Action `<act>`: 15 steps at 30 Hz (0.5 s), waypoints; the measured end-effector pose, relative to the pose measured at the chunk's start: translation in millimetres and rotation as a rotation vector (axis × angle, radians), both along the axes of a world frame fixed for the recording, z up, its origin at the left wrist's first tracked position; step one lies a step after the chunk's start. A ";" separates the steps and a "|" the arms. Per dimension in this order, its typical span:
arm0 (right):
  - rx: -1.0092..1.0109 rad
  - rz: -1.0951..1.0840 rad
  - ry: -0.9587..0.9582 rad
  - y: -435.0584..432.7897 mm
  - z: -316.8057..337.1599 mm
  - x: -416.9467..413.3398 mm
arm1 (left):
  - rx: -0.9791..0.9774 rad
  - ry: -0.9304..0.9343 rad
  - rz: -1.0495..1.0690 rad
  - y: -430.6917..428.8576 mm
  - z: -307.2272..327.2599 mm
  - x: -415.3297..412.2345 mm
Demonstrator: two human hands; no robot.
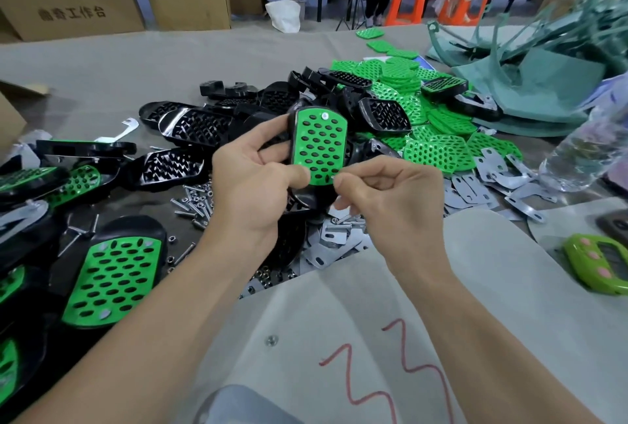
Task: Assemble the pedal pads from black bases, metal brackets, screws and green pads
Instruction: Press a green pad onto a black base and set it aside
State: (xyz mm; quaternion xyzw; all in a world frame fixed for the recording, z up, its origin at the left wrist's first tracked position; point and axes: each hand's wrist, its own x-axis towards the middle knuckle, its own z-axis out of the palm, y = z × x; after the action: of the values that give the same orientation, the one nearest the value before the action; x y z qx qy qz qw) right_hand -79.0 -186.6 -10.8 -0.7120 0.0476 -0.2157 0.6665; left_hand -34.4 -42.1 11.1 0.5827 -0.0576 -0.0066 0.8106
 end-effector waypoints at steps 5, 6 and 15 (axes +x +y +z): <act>0.147 0.085 0.076 -5.5 -2.3 3.3 | -0.044 0.079 -0.078 -0.8 -0.3 -1.9; 0.187 0.175 0.107 -5.5 -1.8 3.3 | -0.039 0.071 -0.083 -0.7 -0.5 -1.8; 0.255 0.338 0.155 -23.0 3.3 0.3 | 0.269 -0.085 -0.182 0.4 -2.9 -0.6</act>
State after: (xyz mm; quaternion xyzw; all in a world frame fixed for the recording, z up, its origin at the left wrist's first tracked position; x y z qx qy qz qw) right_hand -78.7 -209.6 -7.5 -0.6342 0.0054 -0.0377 0.7723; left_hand -35.0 -41.7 8.1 0.6782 -0.1428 -0.0631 0.7181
